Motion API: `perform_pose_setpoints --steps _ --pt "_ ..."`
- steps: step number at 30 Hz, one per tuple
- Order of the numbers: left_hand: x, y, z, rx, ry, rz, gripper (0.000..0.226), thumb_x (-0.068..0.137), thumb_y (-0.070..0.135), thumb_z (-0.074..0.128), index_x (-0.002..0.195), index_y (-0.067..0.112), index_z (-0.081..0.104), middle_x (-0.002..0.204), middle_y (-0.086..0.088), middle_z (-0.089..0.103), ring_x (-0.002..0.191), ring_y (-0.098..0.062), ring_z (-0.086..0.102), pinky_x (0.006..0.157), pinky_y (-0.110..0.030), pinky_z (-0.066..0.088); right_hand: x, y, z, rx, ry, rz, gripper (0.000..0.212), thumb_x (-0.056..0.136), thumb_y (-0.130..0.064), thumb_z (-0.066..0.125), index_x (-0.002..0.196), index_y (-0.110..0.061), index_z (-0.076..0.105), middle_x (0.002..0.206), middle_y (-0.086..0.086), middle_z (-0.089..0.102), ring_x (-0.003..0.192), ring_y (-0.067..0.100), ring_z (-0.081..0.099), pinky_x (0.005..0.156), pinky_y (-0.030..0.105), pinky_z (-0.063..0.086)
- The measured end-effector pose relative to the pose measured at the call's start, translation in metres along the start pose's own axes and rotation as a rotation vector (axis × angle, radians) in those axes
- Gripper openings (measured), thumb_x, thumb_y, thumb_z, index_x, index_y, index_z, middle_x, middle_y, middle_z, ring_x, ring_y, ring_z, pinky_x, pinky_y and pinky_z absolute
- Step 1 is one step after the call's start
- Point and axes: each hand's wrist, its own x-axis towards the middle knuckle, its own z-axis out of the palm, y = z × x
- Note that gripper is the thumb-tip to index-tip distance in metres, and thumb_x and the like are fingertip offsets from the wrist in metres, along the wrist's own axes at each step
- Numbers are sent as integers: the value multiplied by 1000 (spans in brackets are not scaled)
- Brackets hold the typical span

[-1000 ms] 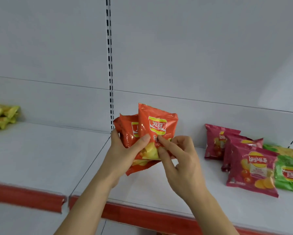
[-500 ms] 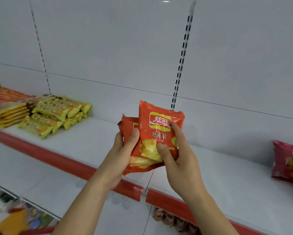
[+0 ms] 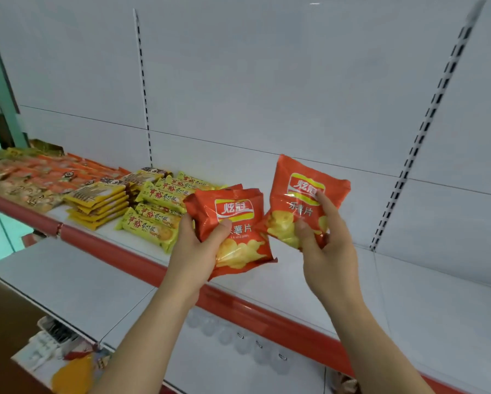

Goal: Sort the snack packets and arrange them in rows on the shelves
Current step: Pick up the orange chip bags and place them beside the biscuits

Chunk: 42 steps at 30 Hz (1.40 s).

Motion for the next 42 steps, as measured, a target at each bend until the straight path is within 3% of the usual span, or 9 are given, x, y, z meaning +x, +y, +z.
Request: perform_pose_setpoints --steps 6,13,18,23,27,30,35,39,42 --pt "58 3 -21 -41 137 42 42 92 30 77 126 35 53 110 16 72 90 -2 74 73 -26 58 61 34 57 -304 -84 45 62 101 -23 56 156 -30 30 128 -2 43 91 9 50 83 17 35" --pt "111 5 -50 -66 68 -31 42 90 31 78 126 34 58 113 8 76 93 -13 78 80 -40 62 93 76 143 -486 -295 129 67 101 -26 54 158 -23 18 135 13 41 115 36 56 93 43 49" --pt "137 -1 -68 -97 -24 -72 40 88 32 79 122 39 58 111 8 77 94 -17 78 82 -42 62 92 93 166 -972 -360 120 67 103 -46 39 159 -30 7 132 12 43 119 34 49 98 45 42" --pt "153 -9 -75 -103 -163 -95 44 89 32 78 127 37 56 111 9 78 95 -17 78 85 -44 62 96 81 168 -1073 -423 220 66 104 -49 33 159 -33 0 130 14 43 121 35 45 99 45 42" --pt "161 -10 -83 -84 -268 -95 49 88 36 79 130 39 54 114 11 77 97 -16 77 89 -45 62 87 66 167 -977 -337 280 70 102 -47 40 159 -33 1 135 15 38 118 39 48 97 47 45" --pt "163 -10 -86 -91 -322 -81 49 88 36 78 130 38 54 115 11 76 96 -14 77 84 -40 63 73 40 159 -856 -50 258 61 102 -47 43 156 -28 22 140 10 43 123 32 50 95 43 46" --pt "154 -15 -79 -42 -361 1 57 79 45 82 129 39 54 115 13 75 99 -9 76 85 -38 62 30 -23 163 -85 35 276 62 90 -62 53 146 -40 41 108 -12 70 97 3 68 84 30 57" --pt "146 -16 -70 56 -371 101 62 78 63 70 131 37 52 115 21 70 98 5 70 80 -21 58 1 -26 168 -296 -43 62 79 90 -40 70 149 -59 20 117 -19 67 97 -1 67 78 18 55" --pt "147 -17 -72 139 -374 130 43 92 60 57 129 41 48 114 26 65 93 17 64 75 -10 53 7 -15 155 -333 63 14 71 95 -34 66 147 -59 27 118 -14 66 100 1 66 81 20 54"
